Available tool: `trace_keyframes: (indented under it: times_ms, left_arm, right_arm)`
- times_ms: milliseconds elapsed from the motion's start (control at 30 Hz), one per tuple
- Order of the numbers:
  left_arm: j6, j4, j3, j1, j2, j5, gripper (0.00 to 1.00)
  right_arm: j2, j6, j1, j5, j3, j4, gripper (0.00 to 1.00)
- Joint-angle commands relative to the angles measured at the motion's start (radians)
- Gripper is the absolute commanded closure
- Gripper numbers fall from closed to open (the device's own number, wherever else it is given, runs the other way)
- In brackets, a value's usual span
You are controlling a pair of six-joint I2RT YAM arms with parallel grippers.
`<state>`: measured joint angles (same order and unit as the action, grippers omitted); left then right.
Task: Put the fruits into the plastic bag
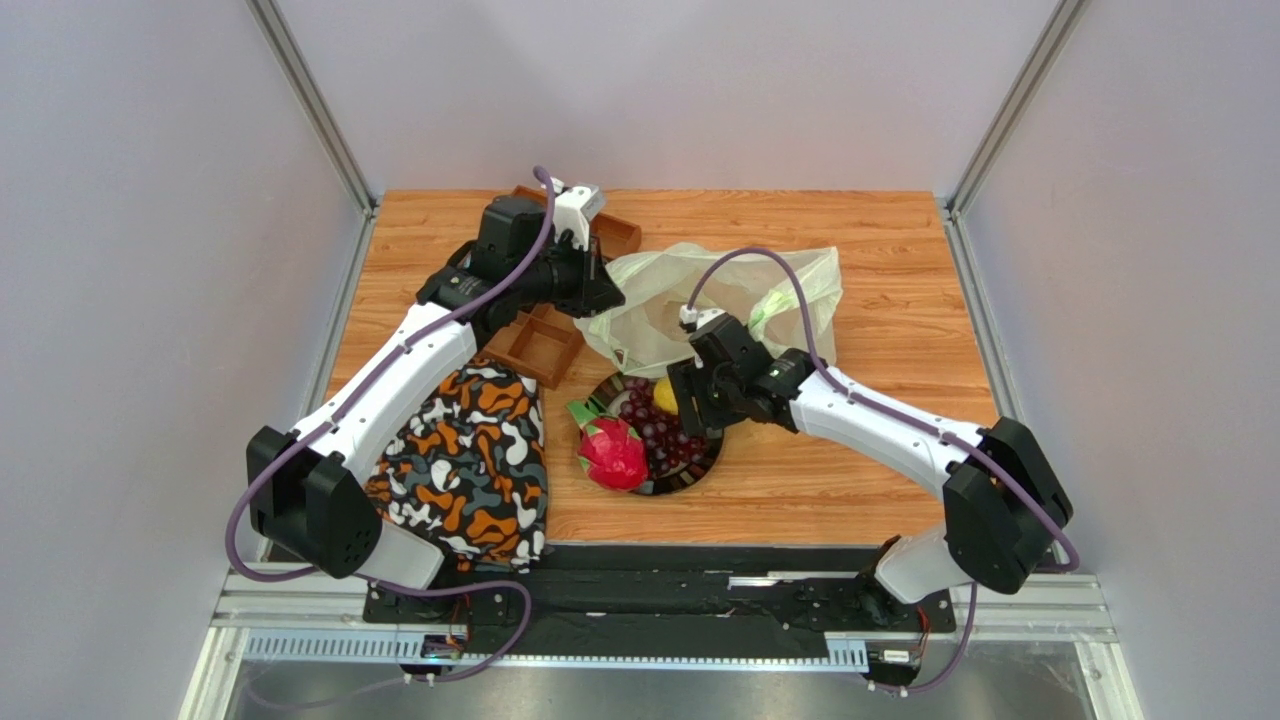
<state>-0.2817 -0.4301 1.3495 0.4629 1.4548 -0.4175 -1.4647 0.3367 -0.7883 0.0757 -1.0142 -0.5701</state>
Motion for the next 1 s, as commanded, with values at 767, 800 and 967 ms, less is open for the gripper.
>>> trace_keyframes:
  times_ms: [767, 800, 967]
  left_arm:
    - [0.003, 0.039, -0.006, -0.003, -0.004, -0.024, 1.0]
    - [0.004, 0.039, -0.004, -0.003, -0.007, -0.024, 1.0]
    - [0.004, 0.037, -0.004, -0.003, -0.008, -0.026, 1.0]
  right_arm:
    - [0.043, 0.105, 0.212, -0.163, 0.101, 0.249, 0.54]
    - [0.043, 0.102, 0.213, -0.16, 0.1, 0.257, 0.55]
    - [0.029, 0.084, 0.216, -0.157, 0.095, 0.273, 0.56]
